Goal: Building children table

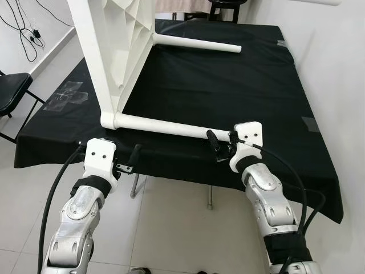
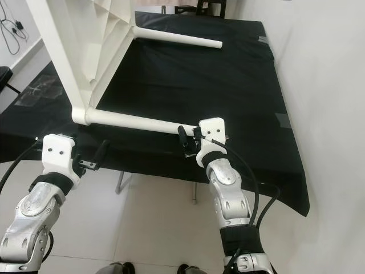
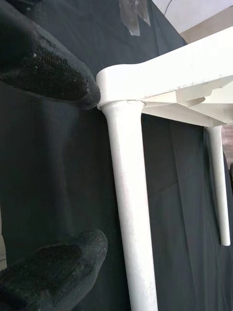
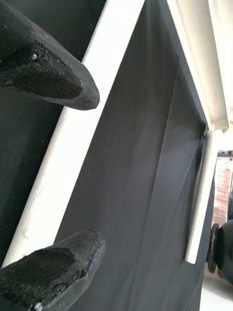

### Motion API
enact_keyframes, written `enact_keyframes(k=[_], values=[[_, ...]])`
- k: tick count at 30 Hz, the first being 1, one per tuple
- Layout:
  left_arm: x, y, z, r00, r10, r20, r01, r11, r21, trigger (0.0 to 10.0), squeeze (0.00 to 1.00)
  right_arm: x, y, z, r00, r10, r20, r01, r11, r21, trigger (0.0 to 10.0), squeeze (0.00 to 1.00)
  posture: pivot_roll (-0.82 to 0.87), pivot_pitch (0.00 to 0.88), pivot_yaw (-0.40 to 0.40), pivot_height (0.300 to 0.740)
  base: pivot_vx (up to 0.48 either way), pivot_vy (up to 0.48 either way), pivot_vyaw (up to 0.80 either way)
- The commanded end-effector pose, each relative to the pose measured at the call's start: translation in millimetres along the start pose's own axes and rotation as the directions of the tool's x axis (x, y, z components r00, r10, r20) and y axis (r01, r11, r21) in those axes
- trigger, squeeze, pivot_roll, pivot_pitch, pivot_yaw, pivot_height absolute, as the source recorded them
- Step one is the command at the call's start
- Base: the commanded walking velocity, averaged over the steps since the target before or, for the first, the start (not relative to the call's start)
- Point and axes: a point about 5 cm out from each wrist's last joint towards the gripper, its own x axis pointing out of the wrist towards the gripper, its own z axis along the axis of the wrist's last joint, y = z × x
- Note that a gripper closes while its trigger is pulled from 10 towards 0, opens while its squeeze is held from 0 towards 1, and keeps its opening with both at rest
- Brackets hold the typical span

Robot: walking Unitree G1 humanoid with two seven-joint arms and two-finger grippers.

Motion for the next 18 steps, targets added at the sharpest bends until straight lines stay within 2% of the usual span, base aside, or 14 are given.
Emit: enact_keyframes(k=[1, 6, 7, 10, 14, 18], values=[[-2.7, -1.2, -1.1, 1.000, -0.017, -0.008, 0.017, 1.000, -0.002, 10.0, 0.00, -3.4, 0.9, -2.9, 1.000, 0.006, -0.005, -0.006, 1.000, 0.016, 10.0, 0.00, 0.05, 0.185, -0.039, 0.740, 0.322, 0.000, 0.00], [-1.7, -2.1, -0.4, 1.000, -0.026, 0.000, 0.026, 1.000, -0.005, 10.0, 0.00, -2.5, -1.2, -3.6, 1.000, -0.017, -0.009, 0.017, 0.999, 0.041, 10.0, 0.00, 0.05, 0.179, -0.036, 0.740, 0.344, 0.000, 0.00], [-1.4, -2.1, -0.2, 1.000, -0.027, 0.001, 0.027, 1.000, -0.005, 10.0, 0.00, -2.0, -0.3, -4.4, 1.000, -0.008, -0.015, 0.009, 0.997, 0.079, 10.0, 0.00, 0.05, 0.177, -0.036, 0.740, 0.349, 0.000, -0.57], [-1.1, -2.0, 0.2, 1.000, -0.028, 0.003, 0.028, 1.000, -0.006, 10.0, 0.00, -1.7, -0.1, -3.3, 1.000, -0.007, -0.008, 0.008, 0.997, 0.076, 10.0, 0.00, 0.05, 0.175, -0.034, 0.740, 0.351, 0.000, -0.72], [-0.7, -1.7, 1.0, 1.000, -0.030, 0.007, 0.030, 1.000, -0.007, 10.0, 0.00, -4.4, 2.7, 2.3, 0.998, 0.038, 0.046, -0.042, 0.996, 0.085, 10.0, 0.00, 0.05, 0.171, -0.033, 0.740, 0.354, 0.000, 0.00], [-1.0, -2.1, 1.0, 0.999, -0.034, 0.007, 0.034, 0.999, -0.007, 10.0, 0.00, -5.4, 1.9, 3.4, 0.998, 0.039, 0.059, -0.044, 0.996, 0.083, 10.0, 0.00, 0.05, 0.170, -0.033, 0.740, 0.353, 0.000, 0.20]])
